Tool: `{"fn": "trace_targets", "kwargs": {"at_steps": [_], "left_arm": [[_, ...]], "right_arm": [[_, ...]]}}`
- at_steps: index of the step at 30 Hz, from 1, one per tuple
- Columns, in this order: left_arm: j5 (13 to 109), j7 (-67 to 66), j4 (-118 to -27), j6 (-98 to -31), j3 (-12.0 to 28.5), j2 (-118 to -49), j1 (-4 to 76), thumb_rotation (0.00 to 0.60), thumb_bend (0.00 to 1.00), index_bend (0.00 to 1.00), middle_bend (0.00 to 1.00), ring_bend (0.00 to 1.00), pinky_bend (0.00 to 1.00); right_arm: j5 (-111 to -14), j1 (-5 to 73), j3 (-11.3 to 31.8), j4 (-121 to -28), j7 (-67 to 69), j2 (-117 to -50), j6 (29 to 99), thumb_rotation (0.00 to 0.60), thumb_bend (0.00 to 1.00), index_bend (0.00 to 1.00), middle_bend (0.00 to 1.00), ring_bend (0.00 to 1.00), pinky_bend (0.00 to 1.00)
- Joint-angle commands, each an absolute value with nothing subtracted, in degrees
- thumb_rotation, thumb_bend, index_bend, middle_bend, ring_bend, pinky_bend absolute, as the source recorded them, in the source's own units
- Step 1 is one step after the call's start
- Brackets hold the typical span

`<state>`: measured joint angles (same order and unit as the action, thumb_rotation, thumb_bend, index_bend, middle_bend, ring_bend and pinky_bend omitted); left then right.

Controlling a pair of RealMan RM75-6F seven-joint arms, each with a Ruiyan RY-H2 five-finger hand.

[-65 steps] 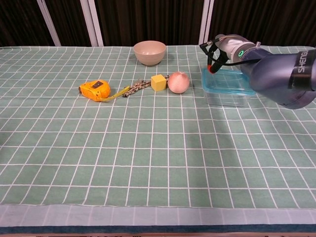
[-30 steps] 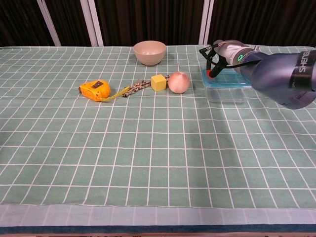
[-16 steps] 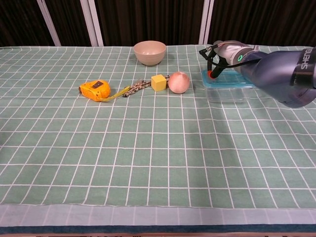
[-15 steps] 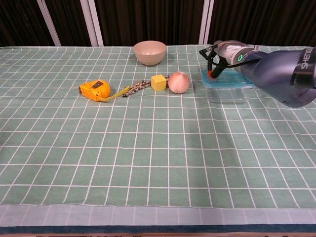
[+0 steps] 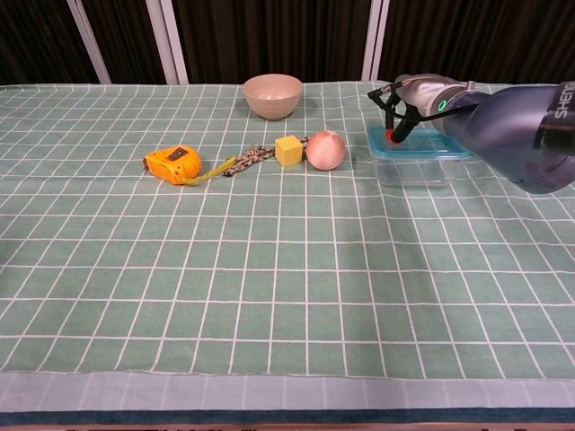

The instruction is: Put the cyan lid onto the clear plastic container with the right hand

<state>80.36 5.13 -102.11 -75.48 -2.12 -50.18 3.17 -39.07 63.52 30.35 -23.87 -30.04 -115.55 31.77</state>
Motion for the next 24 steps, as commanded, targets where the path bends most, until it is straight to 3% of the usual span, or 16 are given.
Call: {"fn": "trace_targets", "kwargs": {"at_steps": [1,24], "left_arm": [[80.4,5.2,-102.1,-75.5,-2.1,-50.2,3.2,0.6,0.52,0.21,0.0,0.0,0.0],[80.5,5.3,-102.0,-75.6,-2.1,-50.3,3.2,0.6,0.52,0.21,0.0,0.0,0.0]], "right_arm": [[-38.7,63.2,30.3,-24.2,-30.2,-115.4,31.7,0.6,0.42,0.74,0.12,0.0,0.0],[-38.8,62.6,28.9,-26.3,-29.2,-115.0,32.3,0.6,0.42,0.74,0.12,0.0,0.0]]}}
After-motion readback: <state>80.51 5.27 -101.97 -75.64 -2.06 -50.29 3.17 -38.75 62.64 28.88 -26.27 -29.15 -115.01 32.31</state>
